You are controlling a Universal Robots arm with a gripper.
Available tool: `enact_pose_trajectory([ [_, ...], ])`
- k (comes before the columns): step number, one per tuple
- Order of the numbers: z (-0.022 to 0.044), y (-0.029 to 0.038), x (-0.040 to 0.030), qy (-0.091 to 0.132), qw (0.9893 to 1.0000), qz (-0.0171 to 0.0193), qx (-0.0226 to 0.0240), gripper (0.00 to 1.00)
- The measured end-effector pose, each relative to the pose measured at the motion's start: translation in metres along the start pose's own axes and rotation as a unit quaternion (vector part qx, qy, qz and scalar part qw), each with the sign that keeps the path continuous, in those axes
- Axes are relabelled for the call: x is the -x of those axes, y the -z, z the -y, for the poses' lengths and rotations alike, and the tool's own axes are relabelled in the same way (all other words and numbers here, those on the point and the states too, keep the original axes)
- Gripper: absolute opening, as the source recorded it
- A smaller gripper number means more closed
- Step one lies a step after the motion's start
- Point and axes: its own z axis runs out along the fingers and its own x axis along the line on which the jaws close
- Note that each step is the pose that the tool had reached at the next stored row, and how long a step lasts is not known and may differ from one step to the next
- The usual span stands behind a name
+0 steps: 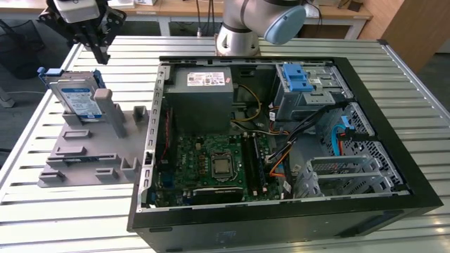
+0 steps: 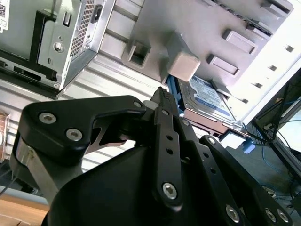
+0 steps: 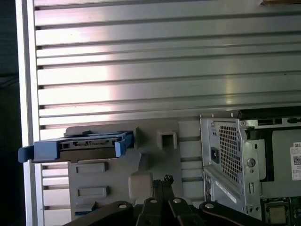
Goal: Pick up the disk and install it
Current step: 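Reach for the disk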
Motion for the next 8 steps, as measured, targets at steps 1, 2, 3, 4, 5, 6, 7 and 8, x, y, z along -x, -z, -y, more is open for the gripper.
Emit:
enact_pose_trajectory([
  [1, 0.0000, 0.0000, -0.0001, 0.000, 1.0000, 0.0000, 0.0000, 0.11],
  [2, 0.0000, 0.0000, -0.0001, 0.000, 1.0000, 0.0000, 0.0000, 0.11],
  [3, 0.0000, 0.0000, -0.0001, 0.000, 1.0000, 0.0000, 0.0000, 0.11],
  [4, 0.0000, 0.0001, -0.0001, 0.000, 1.0000, 0.0000, -0.0001, 0.11],
  [5, 0.0000, 0.0000, -0.0004, 0.000, 1.0000, 0.0000, -0.0001, 0.11],
  [6, 0.0001, 0.0000, -0.0013, 0.000, 1.0000, 0.0000, 0.0000, 0.11],
  [7, 0.0001, 0.0000, -0.0029, 0.000, 1.0000, 0.0000, 0.0000, 0.11],
  [8, 0.0002, 0.0000, -0.0050, 0.000, 1.0000, 0.0000, 0.0000, 0.11],
])
